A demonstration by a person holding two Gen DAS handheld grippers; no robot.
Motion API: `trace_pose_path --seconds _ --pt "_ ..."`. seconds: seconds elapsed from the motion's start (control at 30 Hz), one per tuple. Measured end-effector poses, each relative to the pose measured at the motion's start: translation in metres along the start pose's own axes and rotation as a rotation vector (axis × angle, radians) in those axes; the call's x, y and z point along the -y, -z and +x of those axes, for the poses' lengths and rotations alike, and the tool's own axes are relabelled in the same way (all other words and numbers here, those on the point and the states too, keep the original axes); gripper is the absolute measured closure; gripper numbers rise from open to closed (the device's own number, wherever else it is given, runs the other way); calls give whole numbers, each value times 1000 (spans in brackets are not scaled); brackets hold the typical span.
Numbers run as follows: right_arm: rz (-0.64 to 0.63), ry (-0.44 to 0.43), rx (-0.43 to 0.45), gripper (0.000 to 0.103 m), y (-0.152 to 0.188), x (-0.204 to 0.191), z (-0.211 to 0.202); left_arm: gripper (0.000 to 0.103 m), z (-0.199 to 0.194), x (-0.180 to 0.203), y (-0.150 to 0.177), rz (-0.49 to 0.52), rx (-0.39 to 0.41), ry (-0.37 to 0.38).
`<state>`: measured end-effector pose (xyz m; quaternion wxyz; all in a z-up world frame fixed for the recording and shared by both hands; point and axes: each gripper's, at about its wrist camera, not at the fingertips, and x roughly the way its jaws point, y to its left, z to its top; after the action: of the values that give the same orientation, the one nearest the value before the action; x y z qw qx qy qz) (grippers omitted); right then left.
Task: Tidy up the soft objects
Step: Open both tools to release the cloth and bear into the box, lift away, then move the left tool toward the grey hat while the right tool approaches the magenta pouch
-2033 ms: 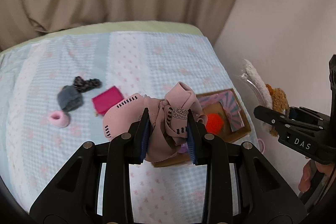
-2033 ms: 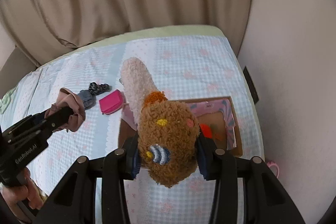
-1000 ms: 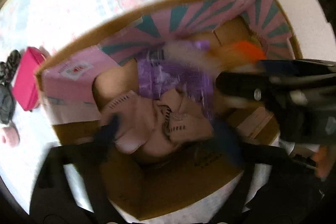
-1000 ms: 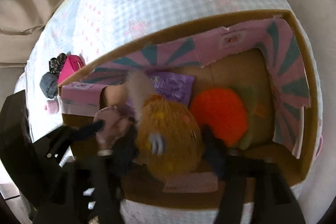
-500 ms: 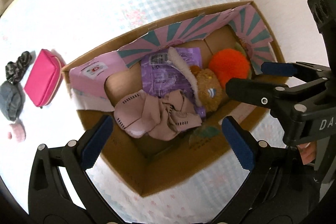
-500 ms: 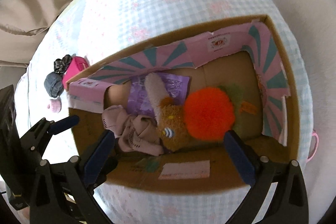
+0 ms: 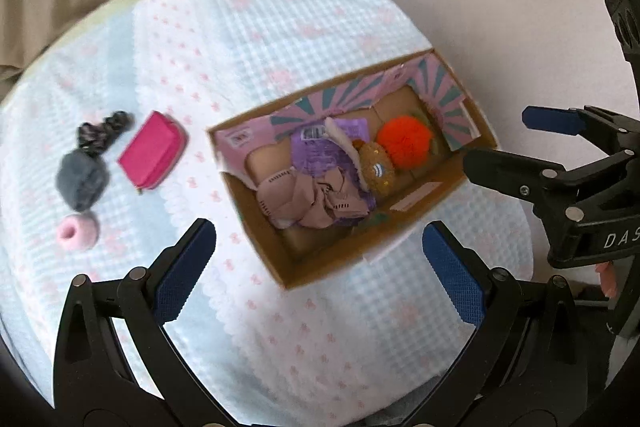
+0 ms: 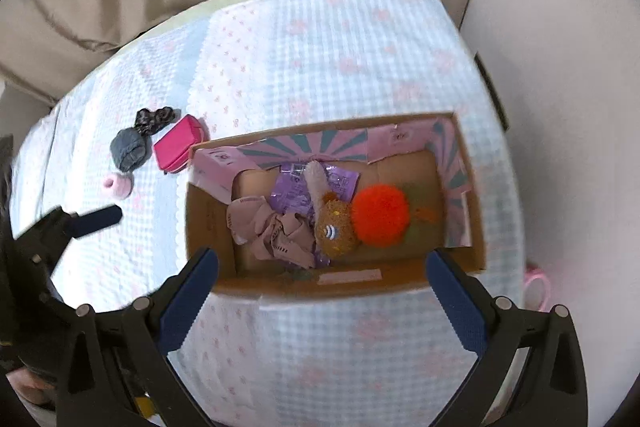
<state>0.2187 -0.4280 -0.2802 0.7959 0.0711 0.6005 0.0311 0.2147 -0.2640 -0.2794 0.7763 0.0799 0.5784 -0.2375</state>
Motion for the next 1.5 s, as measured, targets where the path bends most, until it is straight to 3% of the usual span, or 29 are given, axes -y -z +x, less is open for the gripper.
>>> trace_pose_path --seconds 0.4,0.77,0.9,1.2,1.37,1.5 --pt "-46 54 218 0 43 -56 -118 0 -127 -18 51 -61 184 -103" --pt "-95 71 358 0 68 -102 -174 0 -212 -56 107 -232 361 -216" --pt "-141 31 380 0 74 -118 -174 0 -224 -73 131 -296 400 -253" --pt "-214 -30 373 0 71 -149 -141 0 -228 -120 165 -398 394 -361" --pt "-224 -55 366 0 62 -178 -127 0 -221 -158 167 -426 392 -348" --pt "-205 -49 359 0 50 -202 -115 0 -212 -191 155 -393 385 -314"
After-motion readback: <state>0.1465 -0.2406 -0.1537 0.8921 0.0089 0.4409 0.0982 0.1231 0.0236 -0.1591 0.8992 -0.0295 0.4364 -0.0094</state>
